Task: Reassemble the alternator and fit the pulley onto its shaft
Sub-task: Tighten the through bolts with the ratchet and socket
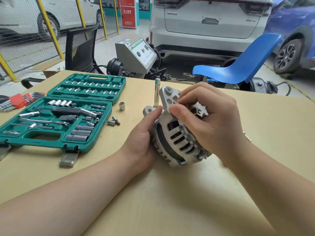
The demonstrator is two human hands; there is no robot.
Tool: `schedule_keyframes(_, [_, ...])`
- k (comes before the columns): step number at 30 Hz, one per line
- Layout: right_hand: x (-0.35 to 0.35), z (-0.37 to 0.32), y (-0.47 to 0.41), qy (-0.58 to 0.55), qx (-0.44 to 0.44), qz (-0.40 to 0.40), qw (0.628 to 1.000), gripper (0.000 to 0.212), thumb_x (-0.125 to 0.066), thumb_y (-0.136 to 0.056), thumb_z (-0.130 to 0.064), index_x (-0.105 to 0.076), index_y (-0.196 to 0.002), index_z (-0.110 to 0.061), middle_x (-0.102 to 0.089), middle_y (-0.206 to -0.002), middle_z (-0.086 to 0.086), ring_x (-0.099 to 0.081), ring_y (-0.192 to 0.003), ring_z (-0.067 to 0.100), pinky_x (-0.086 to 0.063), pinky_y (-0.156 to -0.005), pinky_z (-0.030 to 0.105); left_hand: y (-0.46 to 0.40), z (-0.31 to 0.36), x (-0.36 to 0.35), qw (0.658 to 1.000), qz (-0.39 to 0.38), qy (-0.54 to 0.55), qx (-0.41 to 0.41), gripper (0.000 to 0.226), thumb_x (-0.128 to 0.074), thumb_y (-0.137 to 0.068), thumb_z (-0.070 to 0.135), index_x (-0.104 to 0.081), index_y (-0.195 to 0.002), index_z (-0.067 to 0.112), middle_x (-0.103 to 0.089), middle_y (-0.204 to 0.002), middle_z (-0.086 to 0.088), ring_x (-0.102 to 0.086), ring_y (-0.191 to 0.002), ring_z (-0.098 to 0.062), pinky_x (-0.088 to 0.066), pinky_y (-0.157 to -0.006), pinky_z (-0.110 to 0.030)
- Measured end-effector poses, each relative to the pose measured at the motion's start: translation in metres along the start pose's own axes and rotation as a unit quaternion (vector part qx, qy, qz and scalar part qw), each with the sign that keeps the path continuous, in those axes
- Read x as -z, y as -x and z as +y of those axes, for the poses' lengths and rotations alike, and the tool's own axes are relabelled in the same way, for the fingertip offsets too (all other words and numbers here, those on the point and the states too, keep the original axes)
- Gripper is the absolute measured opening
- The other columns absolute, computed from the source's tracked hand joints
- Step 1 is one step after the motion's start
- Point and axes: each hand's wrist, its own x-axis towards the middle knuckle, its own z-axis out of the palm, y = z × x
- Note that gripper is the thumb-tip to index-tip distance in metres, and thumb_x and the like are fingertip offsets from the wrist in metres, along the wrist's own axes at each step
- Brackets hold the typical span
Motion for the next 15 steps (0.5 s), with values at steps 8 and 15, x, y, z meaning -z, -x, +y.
schedule_keyframes(8, [0.0042, -0.0032, 0.0051, -0.015, 0.012, -0.004, 1.000, 0.014, -0.069, -0.094, -0.007, -0.072, -0.106, 0.001, -0.070, -0.092, 0.008, -0.065, -0.088, 0.024, -0.052, -0.078, 0.041, 0.0045, 0.0021, -0.0001, 1.000, -0.011, -0.004, 0.014, 0.065, -0.059, -0.102, 0.057, -0.062, -0.150, 0.013, -0.062, -0.150, -0.019, -0.059, -0.141, -0.039, -0.042, -0.121, -0.054])
schedule_keyframes(15, [-0.0006, -0.0017, 0.0024, -0.001, 0.010, 0.012, 1.000, 0.012, -0.077, -0.093, -0.008, -0.073, -0.086, 0.002, -0.070, -0.086, 0.009, -0.066, -0.082, 0.027, -0.054, -0.073, 0.043, 0.0070, 0.0036, -0.0063, 1.000, -0.022, 0.016, 0.006, 0.064, -0.057, -0.103, 0.051, -0.059, -0.152, 0.010, -0.064, -0.149, -0.019, -0.063, -0.138, -0.035, -0.057, -0.106, -0.045])
